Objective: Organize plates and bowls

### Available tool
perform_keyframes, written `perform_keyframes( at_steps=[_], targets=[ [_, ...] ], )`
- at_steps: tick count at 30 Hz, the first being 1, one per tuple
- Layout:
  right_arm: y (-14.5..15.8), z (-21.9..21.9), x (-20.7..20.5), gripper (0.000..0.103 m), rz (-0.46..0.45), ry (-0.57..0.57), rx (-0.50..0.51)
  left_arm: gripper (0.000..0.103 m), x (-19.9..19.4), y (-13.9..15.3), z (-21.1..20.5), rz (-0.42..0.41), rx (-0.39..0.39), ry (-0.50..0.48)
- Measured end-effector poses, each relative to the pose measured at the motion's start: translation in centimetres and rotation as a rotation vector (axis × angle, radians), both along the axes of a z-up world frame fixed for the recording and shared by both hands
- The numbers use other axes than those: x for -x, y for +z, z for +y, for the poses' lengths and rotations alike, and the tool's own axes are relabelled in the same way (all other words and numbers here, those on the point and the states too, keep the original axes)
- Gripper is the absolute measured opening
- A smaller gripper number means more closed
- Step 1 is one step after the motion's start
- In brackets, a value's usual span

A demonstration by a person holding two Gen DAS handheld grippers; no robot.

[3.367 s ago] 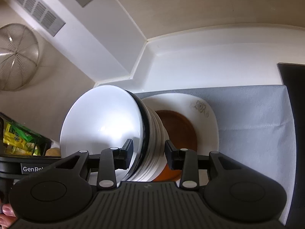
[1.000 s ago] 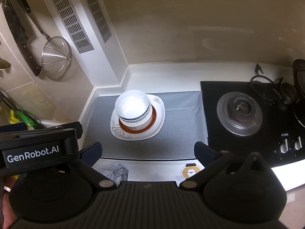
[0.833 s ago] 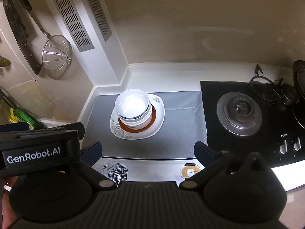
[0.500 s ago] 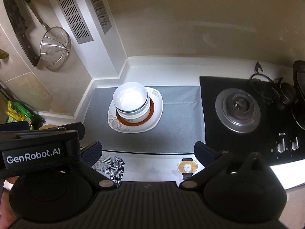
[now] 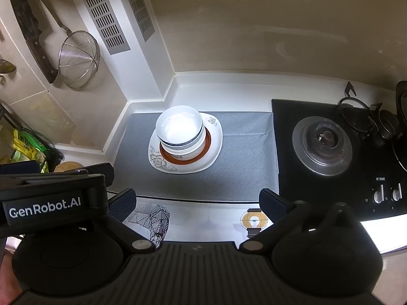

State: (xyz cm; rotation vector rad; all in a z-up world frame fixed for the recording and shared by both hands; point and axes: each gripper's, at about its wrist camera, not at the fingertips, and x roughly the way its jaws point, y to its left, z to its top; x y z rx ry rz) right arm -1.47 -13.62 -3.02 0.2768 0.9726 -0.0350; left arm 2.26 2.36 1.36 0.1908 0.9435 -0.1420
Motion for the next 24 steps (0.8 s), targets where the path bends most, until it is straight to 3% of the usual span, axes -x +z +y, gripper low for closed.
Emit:
perform_keyframes(
  at_steps=[24],
  targets=[
    [0.05, 0.15, 0.48, 0.103, -0.002, 0.004, 0.004, 0.103, 0.62, -0.02, -0.33, -0.004, -0.015, 0.005]
  ],
)
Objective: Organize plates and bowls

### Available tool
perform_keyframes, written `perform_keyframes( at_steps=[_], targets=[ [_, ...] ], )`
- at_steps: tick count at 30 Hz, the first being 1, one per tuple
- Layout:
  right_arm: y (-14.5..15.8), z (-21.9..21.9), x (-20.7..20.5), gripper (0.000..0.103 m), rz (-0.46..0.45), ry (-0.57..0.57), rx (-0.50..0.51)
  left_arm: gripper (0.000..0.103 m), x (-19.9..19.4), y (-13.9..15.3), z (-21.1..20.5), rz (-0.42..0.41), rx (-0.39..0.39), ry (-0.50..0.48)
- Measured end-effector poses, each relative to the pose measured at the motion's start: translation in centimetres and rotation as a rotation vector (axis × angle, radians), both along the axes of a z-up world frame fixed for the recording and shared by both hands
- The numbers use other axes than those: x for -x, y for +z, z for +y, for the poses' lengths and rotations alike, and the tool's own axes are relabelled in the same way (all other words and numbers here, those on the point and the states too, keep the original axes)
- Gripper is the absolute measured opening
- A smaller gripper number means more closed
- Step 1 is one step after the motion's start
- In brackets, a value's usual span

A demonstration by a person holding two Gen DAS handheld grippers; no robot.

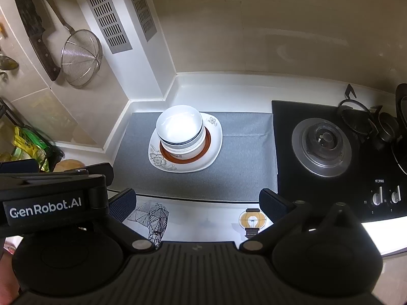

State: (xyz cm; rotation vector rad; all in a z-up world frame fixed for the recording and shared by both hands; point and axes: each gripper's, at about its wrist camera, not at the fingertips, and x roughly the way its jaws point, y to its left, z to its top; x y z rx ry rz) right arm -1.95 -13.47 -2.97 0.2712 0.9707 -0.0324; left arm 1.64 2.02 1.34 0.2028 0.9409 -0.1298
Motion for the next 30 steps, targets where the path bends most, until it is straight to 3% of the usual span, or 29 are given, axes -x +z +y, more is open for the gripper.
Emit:
perform_keyframes(
  at_steps=[30],
  targets=[
    [-0.8, 0.4, -1.0, 0.103, 0.034, 0.014, 0.015, 0.103, -1.2, -1.0, 0.3, 0.034, -0.011, 0.0]
  ],
)
